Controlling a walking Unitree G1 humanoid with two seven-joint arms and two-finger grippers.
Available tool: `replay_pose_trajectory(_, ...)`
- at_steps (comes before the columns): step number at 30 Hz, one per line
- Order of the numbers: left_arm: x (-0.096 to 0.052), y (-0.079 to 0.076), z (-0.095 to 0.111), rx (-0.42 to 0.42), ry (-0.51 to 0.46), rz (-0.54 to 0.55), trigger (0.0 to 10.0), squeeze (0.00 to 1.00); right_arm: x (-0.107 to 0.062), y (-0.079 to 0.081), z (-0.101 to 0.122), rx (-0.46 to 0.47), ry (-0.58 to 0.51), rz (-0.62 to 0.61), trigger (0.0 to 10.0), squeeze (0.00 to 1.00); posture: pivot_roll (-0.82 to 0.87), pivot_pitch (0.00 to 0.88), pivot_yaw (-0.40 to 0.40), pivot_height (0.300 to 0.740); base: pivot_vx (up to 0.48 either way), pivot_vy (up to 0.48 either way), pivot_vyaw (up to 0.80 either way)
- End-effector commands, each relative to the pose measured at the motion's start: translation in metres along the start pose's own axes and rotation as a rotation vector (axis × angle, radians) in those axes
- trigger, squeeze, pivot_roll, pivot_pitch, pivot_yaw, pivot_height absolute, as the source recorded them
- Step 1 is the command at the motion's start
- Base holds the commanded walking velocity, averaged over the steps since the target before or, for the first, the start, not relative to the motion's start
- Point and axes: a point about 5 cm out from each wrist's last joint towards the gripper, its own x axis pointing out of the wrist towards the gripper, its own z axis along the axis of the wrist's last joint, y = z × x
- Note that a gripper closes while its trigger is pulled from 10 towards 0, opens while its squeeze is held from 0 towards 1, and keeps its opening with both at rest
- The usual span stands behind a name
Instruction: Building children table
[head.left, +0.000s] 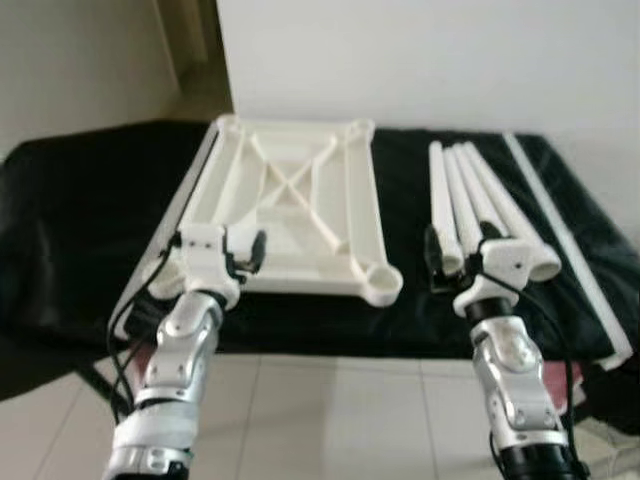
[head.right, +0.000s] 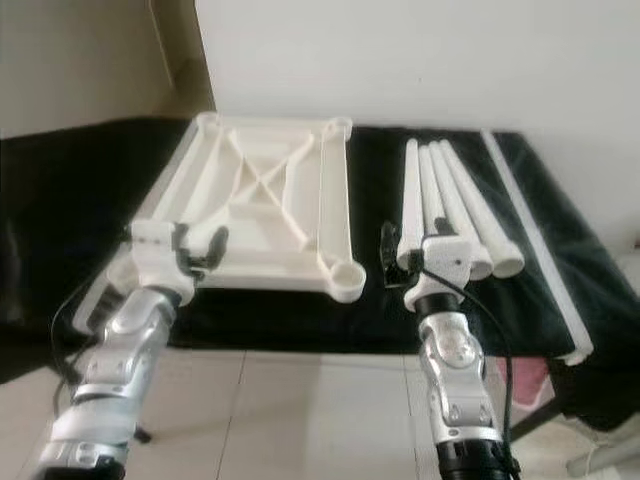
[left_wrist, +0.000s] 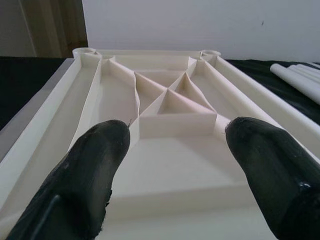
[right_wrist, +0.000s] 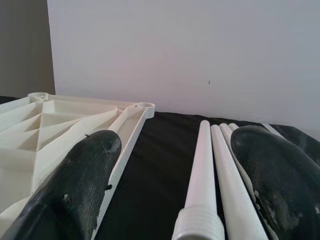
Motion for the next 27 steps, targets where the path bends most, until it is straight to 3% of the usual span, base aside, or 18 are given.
replay_pose_trajectory(1, 0.0008, 0.0006, -0.0021, -0.009, 0.003, 0.012, 10.0, 0.00, 0.0027, -0.0017, 0.0014, 0.000, -0.012, 0.004, 10.0, 0.00, 0.02, 0.000, -0.025, 0.740, 0.255, 0.000, 0.00)
replay_pose_trajectory(16, 0.0005, 0.0020, -0.0026, -0.010, 0.001, 0.016, 10.0, 0.00, 0.0036, -0.0011, 0.0007, -0.006, -0.015, 0.012, 10.0, 0.00, 0.02, 0.000, -0.028, 0.740, 0.255, 0.000, 0.00)
replay_pose_trajectory(27, -0.0014, 0.0029, -0.0044, -0.008, 0.004, 0.027, 10.0, 0.00, 0.0025, -0.0006, -0.0002, -0.008, -0.013, 0.017, 10.0, 0.00, 0.03, 0.000, -0.027, 0.740, 0.000, 0.000, 0.00)
